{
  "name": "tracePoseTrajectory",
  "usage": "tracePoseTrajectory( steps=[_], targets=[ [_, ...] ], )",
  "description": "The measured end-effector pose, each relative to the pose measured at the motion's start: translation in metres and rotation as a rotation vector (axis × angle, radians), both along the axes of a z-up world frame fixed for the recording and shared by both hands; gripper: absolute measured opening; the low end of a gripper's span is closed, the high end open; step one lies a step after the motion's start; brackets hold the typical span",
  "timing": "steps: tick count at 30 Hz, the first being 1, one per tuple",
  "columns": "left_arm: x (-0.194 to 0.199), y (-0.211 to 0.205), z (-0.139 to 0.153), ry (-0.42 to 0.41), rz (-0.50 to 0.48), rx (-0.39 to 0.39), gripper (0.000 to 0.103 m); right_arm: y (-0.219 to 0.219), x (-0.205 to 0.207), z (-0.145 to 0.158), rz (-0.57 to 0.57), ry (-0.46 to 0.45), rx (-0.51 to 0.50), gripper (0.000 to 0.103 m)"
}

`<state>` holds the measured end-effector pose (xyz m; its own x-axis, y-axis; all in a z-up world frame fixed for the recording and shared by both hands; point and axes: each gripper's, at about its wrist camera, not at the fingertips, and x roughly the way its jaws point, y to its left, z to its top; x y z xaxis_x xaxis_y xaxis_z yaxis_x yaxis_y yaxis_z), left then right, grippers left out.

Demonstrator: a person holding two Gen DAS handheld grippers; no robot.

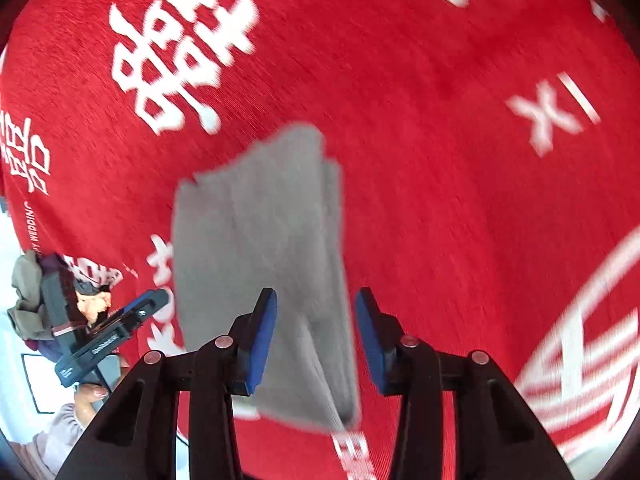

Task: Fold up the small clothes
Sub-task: 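Lay the folded sweater down and open both grippers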

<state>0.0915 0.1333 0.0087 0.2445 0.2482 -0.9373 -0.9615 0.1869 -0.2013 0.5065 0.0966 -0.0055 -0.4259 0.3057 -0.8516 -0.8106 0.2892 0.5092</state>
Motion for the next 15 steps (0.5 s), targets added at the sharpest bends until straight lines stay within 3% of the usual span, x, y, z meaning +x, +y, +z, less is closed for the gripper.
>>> tracePoseTrajectory(
  steps=[3,6,8,11,15],
  targets=[
    [0.010,0.021,-0.017,0.029,0.025,-0.010,0.082,0.040,-0.016,-0.005,0.063,0.002,0.017,0.030],
    [0.010,0.027,-0.031,0.025,0.034,-0.023,0.082,0.062,-0.032,-0.024,0.126,-0.033,-0.032,0.030],
    [0.008,0.026,-0.034,0.042,0.030,-0.005,0.091,0.067,-0.035,-0.046,0.147,-0.061,-0.097,0.029],
    [0.005,0.026,-0.034,0.046,0.028,-0.013,0.093,0.063,-0.020,-0.058,0.094,-0.019,-0.093,0.027],
    [-0.002,0.021,-0.026,0.066,0.029,-0.026,0.093,0.050,0.003,-0.060,0.013,0.017,-0.137,0.035]
  ],
)
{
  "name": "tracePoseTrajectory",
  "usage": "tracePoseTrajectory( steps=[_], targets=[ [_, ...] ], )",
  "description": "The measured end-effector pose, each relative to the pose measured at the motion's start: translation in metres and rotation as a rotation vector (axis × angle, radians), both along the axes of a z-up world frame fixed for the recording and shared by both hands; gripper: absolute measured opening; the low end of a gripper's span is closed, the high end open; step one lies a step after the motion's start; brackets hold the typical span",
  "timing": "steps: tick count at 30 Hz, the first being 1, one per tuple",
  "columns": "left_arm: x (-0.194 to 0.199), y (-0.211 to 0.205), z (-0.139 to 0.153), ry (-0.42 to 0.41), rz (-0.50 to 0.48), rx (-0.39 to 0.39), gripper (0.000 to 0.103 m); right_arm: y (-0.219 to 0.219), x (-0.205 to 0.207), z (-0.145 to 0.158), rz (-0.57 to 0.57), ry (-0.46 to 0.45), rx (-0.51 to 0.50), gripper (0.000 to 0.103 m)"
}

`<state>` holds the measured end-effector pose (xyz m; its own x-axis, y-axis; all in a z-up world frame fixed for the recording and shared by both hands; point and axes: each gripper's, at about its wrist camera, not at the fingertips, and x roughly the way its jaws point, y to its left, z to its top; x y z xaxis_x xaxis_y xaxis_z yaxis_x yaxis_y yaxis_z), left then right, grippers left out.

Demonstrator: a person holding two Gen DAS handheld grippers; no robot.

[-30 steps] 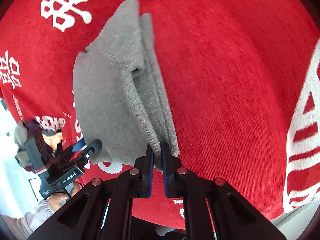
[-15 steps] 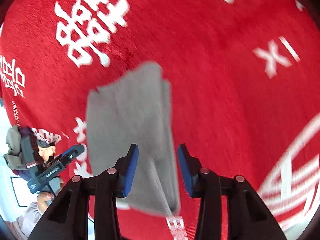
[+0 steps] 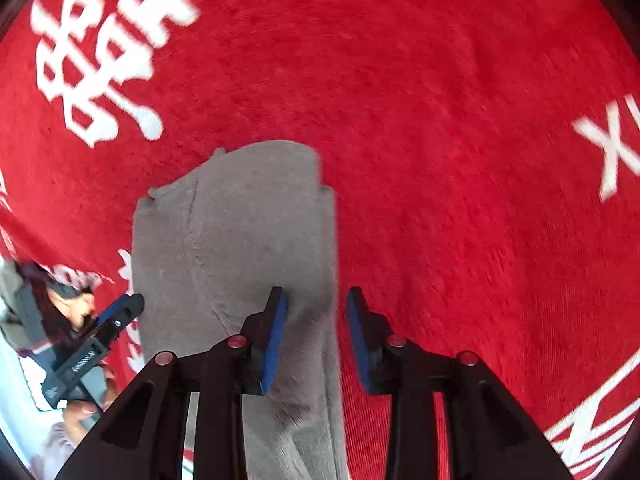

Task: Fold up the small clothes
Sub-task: 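Lay the folded sweater down and open both grippers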

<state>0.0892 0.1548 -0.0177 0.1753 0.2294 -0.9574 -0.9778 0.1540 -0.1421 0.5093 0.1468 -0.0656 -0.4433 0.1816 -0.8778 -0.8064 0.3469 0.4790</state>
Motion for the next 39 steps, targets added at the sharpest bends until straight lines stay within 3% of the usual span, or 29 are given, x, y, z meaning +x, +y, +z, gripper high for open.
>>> tracePoseTrajectory(
  steps=[3,6,12,26,28,30,35,39],
  targets=[
    [0.000,-0.004,0.005,0.015,0.001,-0.009,0.093,-0.016,0.013,0.005,-0.020,0.032,-0.007,0.037],
    [0.001,-0.008,0.005,0.022,0.017,-0.026,0.092,-0.032,0.019,0.008,-0.040,0.049,-0.018,0.045],
    [0.004,-0.011,0.008,0.044,0.027,-0.043,0.092,-0.054,0.022,0.006,-0.069,0.074,-0.056,0.046],
    [0.004,-0.031,0.009,0.047,0.061,-0.054,0.093,-0.062,0.022,0.006,-0.074,0.087,-0.072,0.060],
    [0.005,-0.032,0.009,0.058,0.059,-0.059,0.103,-0.062,0.022,0.007,-0.074,0.092,-0.071,0.061],
    [0.003,-0.034,0.010,0.063,0.055,-0.063,0.103,-0.062,0.021,0.008,-0.070,0.095,-0.065,0.065],
    [-0.006,-0.042,0.005,-0.014,0.045,-0.135,0.103,-0.058,0.017,0.011,-0.054,0.085,-0.045,0.079],
    [-0.016,-0.053,-0.004,-0.065,0.068,-0.205,0.103,-0.057,0.018,0.010,-0.047,0.091,-0.044,0.080]
  ],
)
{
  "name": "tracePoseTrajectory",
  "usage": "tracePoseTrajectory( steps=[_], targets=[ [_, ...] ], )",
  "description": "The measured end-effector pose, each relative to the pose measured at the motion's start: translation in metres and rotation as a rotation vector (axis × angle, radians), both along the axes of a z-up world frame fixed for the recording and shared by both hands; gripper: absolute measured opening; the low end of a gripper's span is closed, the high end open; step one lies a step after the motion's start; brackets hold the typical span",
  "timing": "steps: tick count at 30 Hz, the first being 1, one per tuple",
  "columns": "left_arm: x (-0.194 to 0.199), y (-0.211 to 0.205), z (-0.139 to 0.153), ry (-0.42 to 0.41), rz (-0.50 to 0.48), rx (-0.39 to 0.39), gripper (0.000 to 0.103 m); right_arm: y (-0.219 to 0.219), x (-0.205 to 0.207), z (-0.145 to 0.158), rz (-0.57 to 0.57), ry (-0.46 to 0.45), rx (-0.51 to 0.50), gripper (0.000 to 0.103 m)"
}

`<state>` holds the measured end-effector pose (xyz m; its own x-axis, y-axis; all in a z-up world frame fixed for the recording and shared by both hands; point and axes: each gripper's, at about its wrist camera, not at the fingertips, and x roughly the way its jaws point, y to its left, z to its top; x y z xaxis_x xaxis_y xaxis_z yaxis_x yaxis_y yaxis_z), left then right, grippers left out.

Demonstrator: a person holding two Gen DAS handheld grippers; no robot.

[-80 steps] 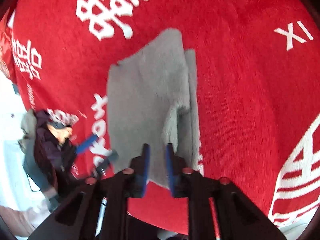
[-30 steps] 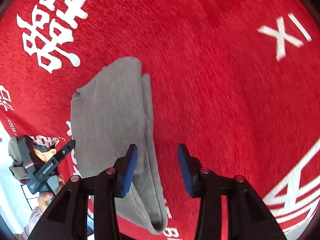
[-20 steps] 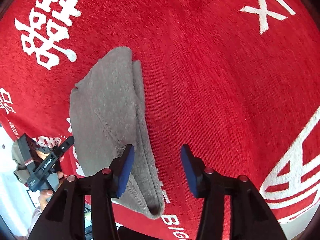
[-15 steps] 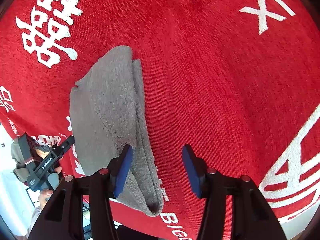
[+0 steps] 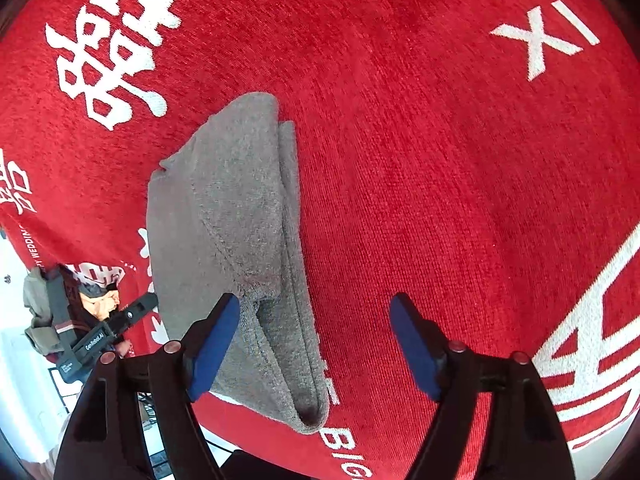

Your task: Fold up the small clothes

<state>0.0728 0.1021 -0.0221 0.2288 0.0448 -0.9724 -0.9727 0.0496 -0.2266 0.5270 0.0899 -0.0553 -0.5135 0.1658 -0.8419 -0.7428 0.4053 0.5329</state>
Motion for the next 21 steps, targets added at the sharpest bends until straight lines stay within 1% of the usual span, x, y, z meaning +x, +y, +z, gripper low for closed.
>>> tracePoseTrajectory(
  steps=[6,8,10,14,16,19,21],
  targets=[
    [-0.010,-0.006,-0.009,-0.066,0.033,-0.036,0.103,0.003,0.000,-0.004,0.000,0.007,-0.015,0.080],
    [-0.011,-0.005,-0.013,-0.128,0.032,-0.071,0.103,0.006,-0.001,-0.005,0.007,0.009,-0.011,0.080],
    [-0.011,-0.007,-0.013,-0.162,0.023,-0.080,0.103,0.008,-0.001,-0.004,0.017,0.010,-0.002,0.080],
    [-0.004,-0.011,-0.007,-0.235,-0.032,-0.055,0.103,0.014,0.001,-0.003,0.029,0.013,0.027,0.080],
    [0.000,-0.011,-0.003,-0.265,-0.063,-0.064,0.103,0.019,0.004,-0.003,0.032,0.024,0.036,0.080],
    [0.009,-0.010,-0.009,-0.292,-0.121,-0.097,0.103,0.026,0.007,-0.005,0.035,0.054,0.055,0.080],
    [0.015,-0.009,-0.012,-0.296,-0.146,-0.103,0.103,0.034,0.007,-0.007,0.050,0.067,0.066,0.080]
  ],
)
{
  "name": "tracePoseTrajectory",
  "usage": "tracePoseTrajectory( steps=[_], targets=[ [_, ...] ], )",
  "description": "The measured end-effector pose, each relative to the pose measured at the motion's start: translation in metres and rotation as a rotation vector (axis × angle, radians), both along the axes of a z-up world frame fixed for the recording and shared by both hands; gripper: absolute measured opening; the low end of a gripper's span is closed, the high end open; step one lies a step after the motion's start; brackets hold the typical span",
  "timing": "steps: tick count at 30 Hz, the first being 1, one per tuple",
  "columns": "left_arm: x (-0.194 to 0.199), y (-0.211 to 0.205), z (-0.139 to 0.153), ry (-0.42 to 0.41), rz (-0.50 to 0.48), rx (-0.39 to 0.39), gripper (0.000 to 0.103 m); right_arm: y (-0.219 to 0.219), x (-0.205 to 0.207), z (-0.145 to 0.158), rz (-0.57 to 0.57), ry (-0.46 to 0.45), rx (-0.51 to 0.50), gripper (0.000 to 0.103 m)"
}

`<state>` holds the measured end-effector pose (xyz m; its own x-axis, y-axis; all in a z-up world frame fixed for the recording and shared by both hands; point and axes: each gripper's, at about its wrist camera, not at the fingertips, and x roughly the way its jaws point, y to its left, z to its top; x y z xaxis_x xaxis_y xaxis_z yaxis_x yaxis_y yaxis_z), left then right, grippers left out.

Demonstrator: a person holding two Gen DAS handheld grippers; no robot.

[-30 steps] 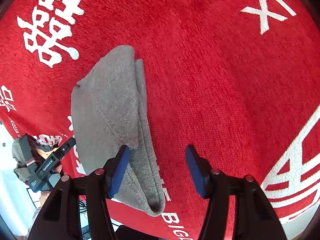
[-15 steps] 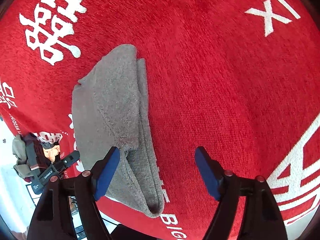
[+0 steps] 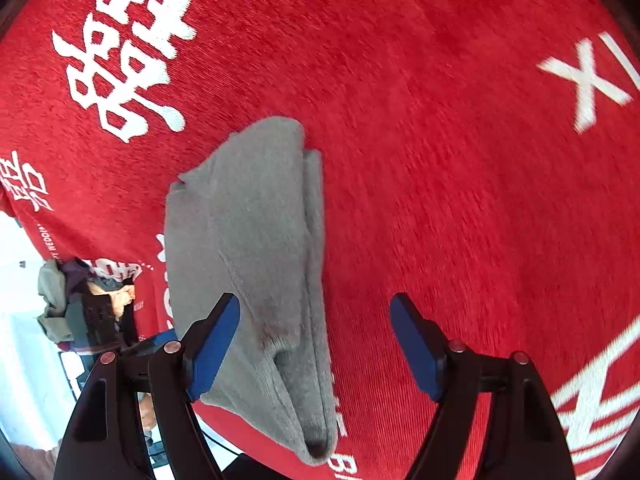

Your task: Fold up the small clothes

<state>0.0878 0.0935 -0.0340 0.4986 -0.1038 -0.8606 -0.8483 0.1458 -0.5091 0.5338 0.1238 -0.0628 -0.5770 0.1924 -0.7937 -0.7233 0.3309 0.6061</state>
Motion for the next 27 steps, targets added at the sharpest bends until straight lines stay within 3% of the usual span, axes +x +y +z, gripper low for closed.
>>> tracePoseTrajectory(
  steps=[11,18,25,27],
  targets=[
    [0.020,0.003,-0.018,-0.046,-0.072,-0.021,0.103,0.039,-0.013,-0.038,0.092,0.192,0.016,0.080],
    [0.014,0.012,-0.020,-0.092,-0.020,-0.023,0.103,0.058,-0.021,-0.050,0.133,0.301,0.067,0.081],
    [0.018,0.014,-0.021,-0.070,-0.007,0.011,0.103,0.074,-0.036,-0.062,0.118,0.397,0.087,0.081],
    [0.021,0.013,-0.020,-0.048,-0.007,0.022,0.099,0.076,-0.038,-0.063,0.095,0.389,0.062,0.074]
  ],
)
